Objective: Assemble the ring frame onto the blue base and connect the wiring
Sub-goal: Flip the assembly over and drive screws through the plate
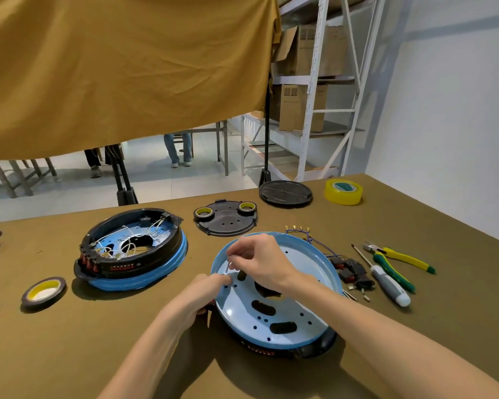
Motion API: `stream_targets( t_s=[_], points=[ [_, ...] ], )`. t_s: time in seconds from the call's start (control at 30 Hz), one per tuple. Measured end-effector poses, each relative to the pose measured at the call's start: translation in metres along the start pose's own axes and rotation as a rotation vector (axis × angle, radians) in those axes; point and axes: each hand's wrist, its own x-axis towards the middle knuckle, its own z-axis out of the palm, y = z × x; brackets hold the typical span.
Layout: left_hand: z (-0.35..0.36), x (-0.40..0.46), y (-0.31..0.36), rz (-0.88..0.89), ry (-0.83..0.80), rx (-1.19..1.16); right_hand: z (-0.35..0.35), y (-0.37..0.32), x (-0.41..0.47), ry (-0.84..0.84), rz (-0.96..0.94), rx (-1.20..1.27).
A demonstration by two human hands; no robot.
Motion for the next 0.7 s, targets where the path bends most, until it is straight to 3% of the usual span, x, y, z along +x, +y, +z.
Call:
stream_targets(
  t_s=[0.3, 0.6, 0.7],
  points=[
    [0.002, 0.007, -0.004, 0.032, -0.025, 0.005, 0.011, 0.013, 0.002, -0.074, -0.118, -0.120],
    [-0.028, -0.008, -0.004, 0.051, -0.294, -0.153, 0.005, 0.009, -0.001, -0.118, -0.216, -0.232],
    [-0.028, -0.010, -0.003, 0.043, -0.299, -0.178, 0.007, 0.010, -0.002, -0.156, -0.208, -0.237]
  ],
)
